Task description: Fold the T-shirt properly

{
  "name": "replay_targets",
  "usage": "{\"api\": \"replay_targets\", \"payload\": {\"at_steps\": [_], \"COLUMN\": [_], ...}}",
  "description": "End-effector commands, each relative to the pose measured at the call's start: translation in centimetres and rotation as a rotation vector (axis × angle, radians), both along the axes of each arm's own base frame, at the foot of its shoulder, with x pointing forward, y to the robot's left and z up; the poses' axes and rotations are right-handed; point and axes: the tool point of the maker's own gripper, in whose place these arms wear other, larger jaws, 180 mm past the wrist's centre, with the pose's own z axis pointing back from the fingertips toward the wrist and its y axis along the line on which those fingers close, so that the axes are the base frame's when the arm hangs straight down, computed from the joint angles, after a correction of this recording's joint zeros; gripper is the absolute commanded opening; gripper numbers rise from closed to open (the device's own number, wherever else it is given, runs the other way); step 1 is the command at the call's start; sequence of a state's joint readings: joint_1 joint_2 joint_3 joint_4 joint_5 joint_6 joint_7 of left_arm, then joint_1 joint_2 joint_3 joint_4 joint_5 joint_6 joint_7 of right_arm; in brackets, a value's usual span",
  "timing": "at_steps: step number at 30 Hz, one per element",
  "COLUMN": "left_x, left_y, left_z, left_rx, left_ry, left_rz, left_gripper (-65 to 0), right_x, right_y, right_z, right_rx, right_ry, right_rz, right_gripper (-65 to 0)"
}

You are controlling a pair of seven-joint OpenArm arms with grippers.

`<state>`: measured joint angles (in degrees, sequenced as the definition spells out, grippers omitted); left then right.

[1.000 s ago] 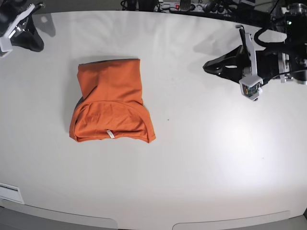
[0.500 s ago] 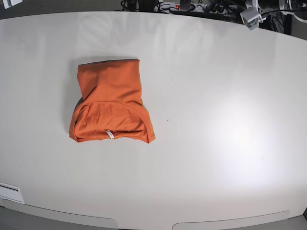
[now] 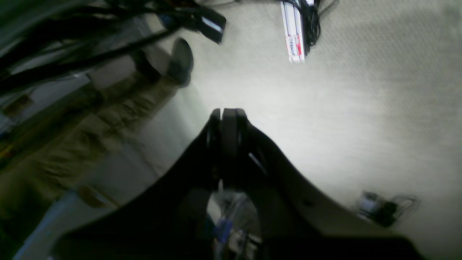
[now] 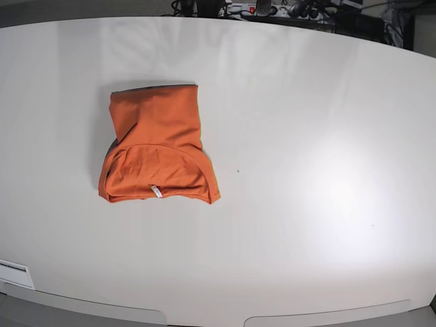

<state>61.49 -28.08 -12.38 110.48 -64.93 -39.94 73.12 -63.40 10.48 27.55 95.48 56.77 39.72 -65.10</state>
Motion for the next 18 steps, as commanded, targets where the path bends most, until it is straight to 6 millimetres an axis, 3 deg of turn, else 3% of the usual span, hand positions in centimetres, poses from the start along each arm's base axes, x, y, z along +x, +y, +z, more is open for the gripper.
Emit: {"api": "replay_targets", "payload": {"at_steps": [1,11,18], "left_x": [-0.1,2.7,5.3], "left_y": [0.5,5.7,4.8], "left_z": [-1.3,-18.4,-26.0], "left_rx": [0.019,0.319,0.454], "left_ry": [0.013,0.032,-0.145], "left_rz": [0.009,0.206,0.305], "left_gripper": [-65.0,-65.0,-65.0], "right_x": [-0.3,1.5,4.4], "right_y": [-0.1,-0.3,0.0], "right_z": [-0.6,-11.3,-17.7], "right_rx": [-0.005,-0.105,-0.236], "right_ry": [0.005,-0.035,-0.116], "right_rz": [0.029,0.174,0.264], "right_gripper": [-65.0,-65.0,-65.0]}}
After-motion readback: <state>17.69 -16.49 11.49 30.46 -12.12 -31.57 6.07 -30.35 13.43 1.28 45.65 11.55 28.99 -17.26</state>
